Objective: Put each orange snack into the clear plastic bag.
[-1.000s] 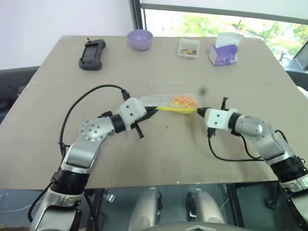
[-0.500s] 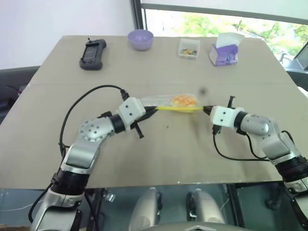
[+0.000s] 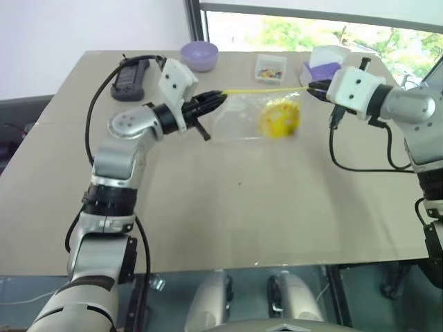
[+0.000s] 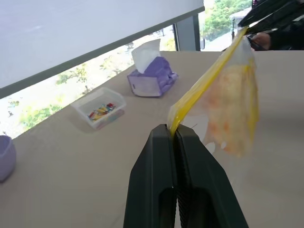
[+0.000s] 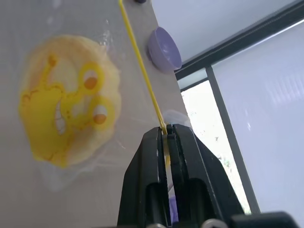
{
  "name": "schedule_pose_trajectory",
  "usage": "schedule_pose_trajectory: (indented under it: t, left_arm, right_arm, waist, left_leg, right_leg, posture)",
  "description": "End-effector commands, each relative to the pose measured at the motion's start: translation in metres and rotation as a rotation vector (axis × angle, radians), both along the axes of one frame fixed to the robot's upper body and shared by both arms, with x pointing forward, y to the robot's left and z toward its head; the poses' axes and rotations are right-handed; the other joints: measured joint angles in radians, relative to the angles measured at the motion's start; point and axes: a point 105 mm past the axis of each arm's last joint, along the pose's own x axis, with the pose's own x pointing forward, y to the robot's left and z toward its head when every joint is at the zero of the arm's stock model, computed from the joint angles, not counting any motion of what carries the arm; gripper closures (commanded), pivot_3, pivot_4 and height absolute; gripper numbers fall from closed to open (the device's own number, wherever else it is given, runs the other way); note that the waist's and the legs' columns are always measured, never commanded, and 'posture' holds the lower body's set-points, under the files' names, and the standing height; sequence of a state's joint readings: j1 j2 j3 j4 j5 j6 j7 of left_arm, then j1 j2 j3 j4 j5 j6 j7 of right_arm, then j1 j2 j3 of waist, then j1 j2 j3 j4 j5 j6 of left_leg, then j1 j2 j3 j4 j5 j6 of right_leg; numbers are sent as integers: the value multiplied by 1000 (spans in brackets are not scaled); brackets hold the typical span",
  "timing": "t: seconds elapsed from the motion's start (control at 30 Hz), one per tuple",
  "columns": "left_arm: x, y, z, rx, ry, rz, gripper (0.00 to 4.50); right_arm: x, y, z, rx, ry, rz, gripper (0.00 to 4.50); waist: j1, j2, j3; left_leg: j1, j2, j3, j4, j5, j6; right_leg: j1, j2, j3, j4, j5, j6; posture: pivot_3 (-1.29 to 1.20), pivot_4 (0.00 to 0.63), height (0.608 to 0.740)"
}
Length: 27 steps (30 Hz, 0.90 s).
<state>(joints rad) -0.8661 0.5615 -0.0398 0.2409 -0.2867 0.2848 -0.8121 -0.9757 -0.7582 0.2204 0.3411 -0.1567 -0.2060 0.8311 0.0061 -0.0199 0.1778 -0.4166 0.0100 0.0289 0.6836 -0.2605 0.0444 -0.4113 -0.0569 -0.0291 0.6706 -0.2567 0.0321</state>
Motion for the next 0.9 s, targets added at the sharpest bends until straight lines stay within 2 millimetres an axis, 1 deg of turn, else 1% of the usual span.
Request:
schedule_pose_trajectory:
  t: [0.03,0.07,0.13,0.17,0.2,0.27,0.33,0.4,0.43,0.47,0.5,0.57,0.6,0.63,0.67,0.77,0.8,0.83,0.87,0.9]
  left_arm:
    - [29,9,-2,55,-69,134,4500]
    - [32,7,-2,61,-93,139,4500]
    - [32,0,3,61,-150,126,4500]
    - [26,-2,-1,70,-156,95,4500]
    - [19,-3,-9,80,-148,64,4500]
    - [-4,-5,-41,142,-96,-18,4500]
    - [-29,-5,-72,184,-60,-70,4500]
    - [-50,-4,-101,246,-15,-94,4500]
    - [-57,-3,-111,268,1,-96,4500]
    - [-61,-2,-116,274,16,-91,4500]
    - [-65,-1,-119,266,36,-90,4500]
    - [-70,0,-121,260,67,-96,4500]
    - [-71,1,-121,261,76,-98,3848]
    - [-74,3,-120,246,103,-106,3412]
    - [-76,5,-119,236,123,-109,2955]
    - [-83,12,-117,204,179,-112,1632]
    - [-88,20,-113,183,199,-101,1194]
    - [-94,29,-109,158,218,-89,941]
    - [-99,36,-104,130,232,-84,332]
    - [-105,43,-102,112,251,-70,0]
  right_arm:
    - [21,-25,3,-9,-54,-117,4445]
    - [23,-26,3,-13,-67,-124,4445]
    - [20,-26,4,5,-69,-109,4445]
    - [14,-25,-2,14,-42,-90,4445]
    - [7,-25,-11,16,-11,-72,4445]
    - [-13,-21,-40,24,79,-41,4445]
    - [-35,-14,-70,53,171,-22,4445]
    - [-55,-7,-95,89,258,-26,4445]
    - [-63,-4,-104,113,294,-39,4445]
    - [-69,-2,-111,126,321,-55,4445]
    - [-73,-1,-118,128,348,-67,4445]
    - [-79,2,-127,150,402,-80,4445]
    - [-81,3,-129,164,425,-81,4500]
    - [-80,1,-131,178,437,-97,3984]
    - [-80,-2,-134,185,454,-110,3758]
    - [-83,-15,-138,216,500,-145,2470]
    - [-86,-24,-138,246,521,-161,2048]
    - [-88,-32,-136,287,541,-179,1696]
    - [-91,-40,-134,311,555,-194,1127]
    - [-94,-48,-132,338,569,-207,666]
  waist:
    - [6,0,0]
    - [8,0,0]
    - [7,0,0]
    - [6,0,0]
    - [5,0,0]
    - [5,2,-3]
    - [-1,3,-3]
    - [-5,3,-3]
    - [-5,3,-2]
    - [-3,3,-2]
    - [2,3,-2]
    - [6,4,-1]
    - [9,4,-1]
    - [9,4,-1]
    - [8,4,-1]
    - [7,4,-1]
    - [7,4,-1]
    - [6,4,-1]
    - [6,4,-1]
    - [6,4,-1]
  left_leg:
    - [0,0,0,0,0,0]
    - [0,-1,1,0,0,0]
    - [-1,-1,1,0,-1,1]
    - [-2,-1,2,0,-1,1]
    - [-4,-1,2,0,-1,2]
    - [-8,1,1,-1,-1,1]
    - [-8,2,1,-2,-1,1]
    - [-15,2,0,-2,-1,1]
    - [-16,2,0,-2,-1,1]
    - [-16,2,0,-3,-1,1]
    - [-16,1,-1,-2,-1,1]
    - [-12,1,-2,1,-1,1]
    - [-9,1,-3,1,-1,2]
    - [-2,1,-3,1,-1,7]
    - [4,1,-3,1,-1,7]
    - [7,1,-2,1,2,10]
    - [8,1,-2,1,3,9]
    - [7,1,-2,1,4,9]
    - [6,2,-3,1,5,8]
    - [5,2,-3,1,6,8]
  right_leg:
    - [0,0,0,0,0,0]
    - [0,0,0,-1,1,1]
    - [0,-1,1,-1,1,1]
    - [-1,-1,1,-2,1,2]
    - [-4,-1,2,-2,1,2]
    - [-5,-1,1,-5,1,2]
    - [-4,-5,3,-7,1,2]
    - [-9,-6,2,-8,1,2]
    - [-10,-6,2,-8,1,2]
    - [-10,-6,1,-8,1,2]
    - [-11,-7,1,-8,1,2]
    - [-8,-6,0,-6,2,3]
    - [-4,-5,-1,-7,4,3]
    - [3,-2,-4,-8,6,2]
    - [8,-3,-4,-9,6,1]
    - [11,-9,-3,-10,11,0]
    - [11,-10,-3,-10,12,-1]
    - [11,-10,-2,-9,13,-2]
    - [10,-9,-1,-9,13,-2]
    - [8,-9,-1,-8,14,-1]
  posture:
    - [0,150,740]
    - [0,150,740]
    - [0,150,740]
    - [0,150,740]
    - [0,150,740]
    - [0,150,740]
    - [0,150,740]
    - [0,150,740]
    - [0,150,740]
    - [0,150,740]
    - [0,150,740]
    - [0,150,740]
    - [0,150,740]
    - [0,150,740]
    - [0,150,740]
    - [0,150,740]
    - [0,150,740]
    - [0,150,740]
    - [0,150,740]
    - [0,150,740]
